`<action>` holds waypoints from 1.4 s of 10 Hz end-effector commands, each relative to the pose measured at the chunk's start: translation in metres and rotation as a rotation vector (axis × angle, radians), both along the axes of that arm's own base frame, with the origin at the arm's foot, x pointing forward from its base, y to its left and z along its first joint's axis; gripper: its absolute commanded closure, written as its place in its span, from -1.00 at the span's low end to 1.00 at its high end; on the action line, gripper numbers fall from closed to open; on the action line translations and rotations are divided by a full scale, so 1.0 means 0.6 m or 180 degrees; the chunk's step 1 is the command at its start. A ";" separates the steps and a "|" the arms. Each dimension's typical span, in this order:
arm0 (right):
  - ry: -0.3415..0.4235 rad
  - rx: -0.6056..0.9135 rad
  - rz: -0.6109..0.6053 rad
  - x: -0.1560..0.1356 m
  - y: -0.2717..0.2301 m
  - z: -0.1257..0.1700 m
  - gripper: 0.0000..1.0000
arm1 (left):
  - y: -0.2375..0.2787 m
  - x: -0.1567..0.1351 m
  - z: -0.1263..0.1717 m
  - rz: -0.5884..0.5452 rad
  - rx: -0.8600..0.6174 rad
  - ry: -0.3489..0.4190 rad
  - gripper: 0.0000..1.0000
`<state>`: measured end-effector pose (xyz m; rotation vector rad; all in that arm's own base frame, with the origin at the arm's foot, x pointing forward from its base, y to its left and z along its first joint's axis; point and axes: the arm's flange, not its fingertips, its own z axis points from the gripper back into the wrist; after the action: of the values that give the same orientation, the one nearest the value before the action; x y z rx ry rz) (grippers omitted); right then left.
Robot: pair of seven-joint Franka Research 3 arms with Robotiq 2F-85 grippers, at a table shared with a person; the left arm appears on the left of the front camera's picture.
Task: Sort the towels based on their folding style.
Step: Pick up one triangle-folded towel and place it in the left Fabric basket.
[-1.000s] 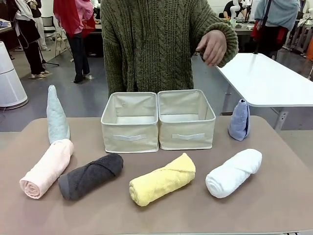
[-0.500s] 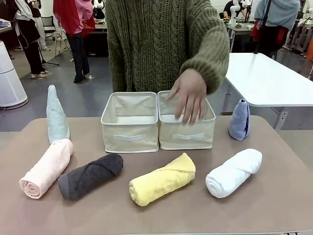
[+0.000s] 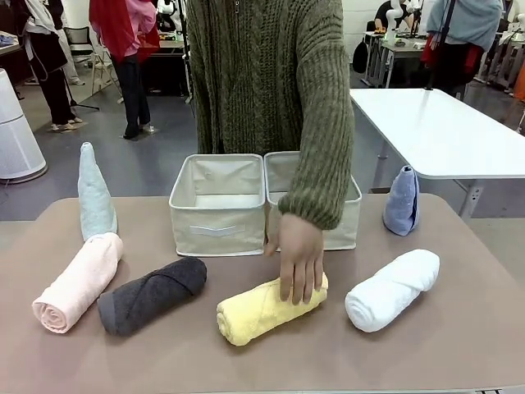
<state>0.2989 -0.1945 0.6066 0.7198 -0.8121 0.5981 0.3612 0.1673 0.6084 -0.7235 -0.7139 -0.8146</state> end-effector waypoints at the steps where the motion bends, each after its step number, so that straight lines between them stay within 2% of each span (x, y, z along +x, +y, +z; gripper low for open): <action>1: -0.0048 0.0021 0.0016 0.001 -0.001 -0.001 -1.00 | 0.002 0.000 0.001 -0.0020 -0.0027 -0.0020 -1.00; 12: -0.0048 0.0021 0.0016 0.001 -0.001 -0.001 -1.00 | 0.002 0.000 0.001 -0.0020 -0.0027 -0.0020 -1.00; 13: -0.0048 0.0021 0.0016 0.001 -0.001 -0.001 -1.00 | 0.000 0.000 0.000 0.0000 0.0000 0.0000 -1.00; 14: -0.0048 0.0021 0.0016 0.001 -0.001 -0.001 -1.00 | -0.007 0.036 0.011 0.0173 -0.0034 0.0192 -1.00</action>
<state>0.2989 -0.1946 0.6066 0.7197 -0.8122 0.5981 0.3658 0.1658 0.6087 -0.7243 -0.7010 -0.7961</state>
